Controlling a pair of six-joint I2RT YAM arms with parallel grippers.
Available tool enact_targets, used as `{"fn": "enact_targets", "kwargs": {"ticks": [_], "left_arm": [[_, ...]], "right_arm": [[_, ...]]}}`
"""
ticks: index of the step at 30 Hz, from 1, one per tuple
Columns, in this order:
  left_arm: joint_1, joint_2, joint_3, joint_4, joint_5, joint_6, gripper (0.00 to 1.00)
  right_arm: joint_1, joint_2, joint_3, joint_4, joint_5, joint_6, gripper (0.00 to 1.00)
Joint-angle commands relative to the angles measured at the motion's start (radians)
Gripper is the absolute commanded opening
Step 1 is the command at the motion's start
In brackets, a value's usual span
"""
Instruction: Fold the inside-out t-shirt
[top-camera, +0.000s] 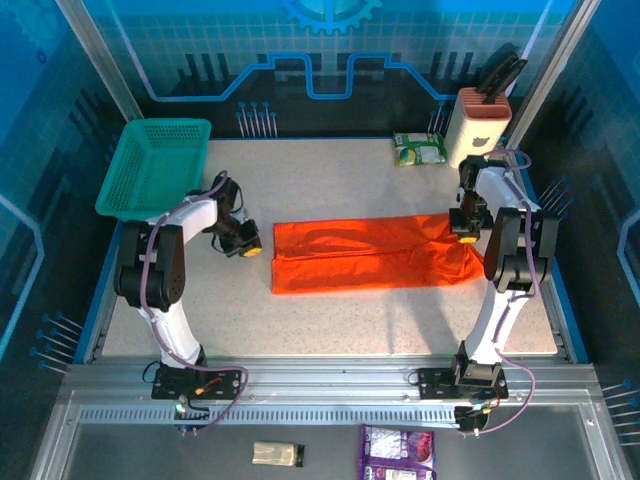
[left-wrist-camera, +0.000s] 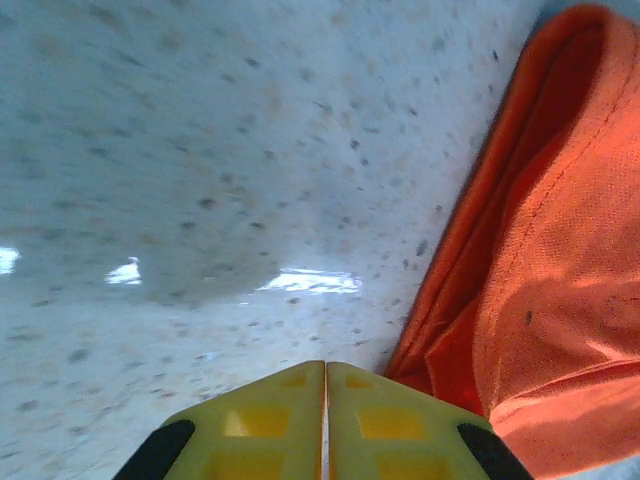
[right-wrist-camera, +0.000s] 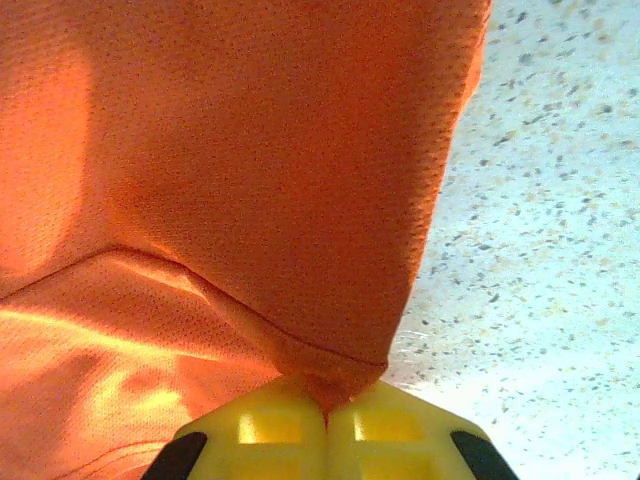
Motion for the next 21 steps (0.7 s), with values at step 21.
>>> {"fn": "enact_targets", "kwargs": {"ticks": [21], "left_arm": [[-0.068,0.106,-0.111,0.194,0.164,-0.088,0.07]], "right_arm": [[0.55,-0.065,0.204,-0.091,-0.449,0.175,0.0]]}}
